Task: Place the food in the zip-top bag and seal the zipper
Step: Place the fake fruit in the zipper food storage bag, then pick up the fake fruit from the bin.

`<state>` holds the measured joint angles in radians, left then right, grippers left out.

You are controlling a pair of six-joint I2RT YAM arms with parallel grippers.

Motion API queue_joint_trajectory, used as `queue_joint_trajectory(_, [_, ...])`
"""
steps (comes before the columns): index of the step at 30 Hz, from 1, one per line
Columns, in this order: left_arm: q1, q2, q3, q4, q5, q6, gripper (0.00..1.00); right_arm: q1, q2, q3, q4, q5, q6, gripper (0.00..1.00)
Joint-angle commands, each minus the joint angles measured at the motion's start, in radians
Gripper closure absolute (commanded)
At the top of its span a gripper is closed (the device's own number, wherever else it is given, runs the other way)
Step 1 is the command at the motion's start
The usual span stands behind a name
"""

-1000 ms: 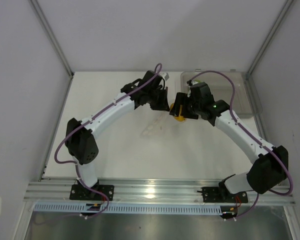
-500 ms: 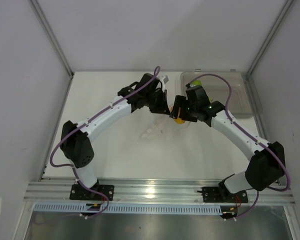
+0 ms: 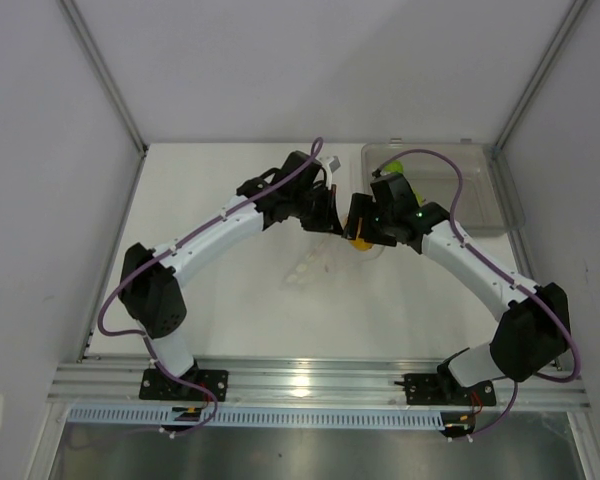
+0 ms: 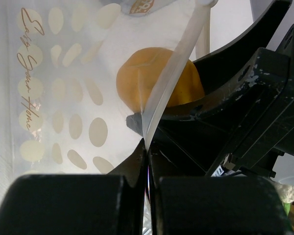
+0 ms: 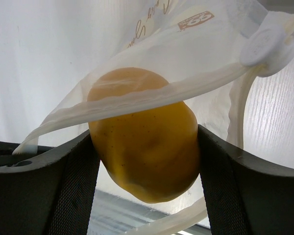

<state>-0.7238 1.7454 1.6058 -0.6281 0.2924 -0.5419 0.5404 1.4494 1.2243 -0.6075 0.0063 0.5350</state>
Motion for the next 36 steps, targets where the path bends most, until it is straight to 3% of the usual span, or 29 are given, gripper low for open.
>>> queue_joint_trajectory(1, [-0.003,-0.034,0.043,-0.004,-0.012,-0.006,0.99,0.007,0.017,0.044,-0.006,0.032,0.003,0.39])
queue_joint_trajectory(2, [-0.003,-0.032,0.048,-0.011,-0.016,-0.004,0.99,0.007,0.026,0.056,-0.005,0.029,0.0,0.28])
queue_joint_trajectory(8, [-0.003,0.006,0.097,-0.025,-0.026,-0.013,0.99,0.006,0.022,0.081,0.0,0.027,0.0,0.01])
queue_joint_trajectory(23, [0.012,0.002,0.085,-0.047,-0.076,-0.01,0.99,-0.011,-0.083,0.176,-0.061,0.006,-0.033,0.01])
queue_joint_trajectory(30, [0.023,0.005,0.095,-0.054,-0.108,0.003,0.99,-0.172,-0.188,0.199,-0.1,-0.101,-0.072,0.01])
queue_joint_trajectory(36, [0.03,-0.009,0.092,-0.049,-0.124,-0.003,0.99,-0.422,-0.104,0.208,-0.011,-0.192,-0.141,0.01])
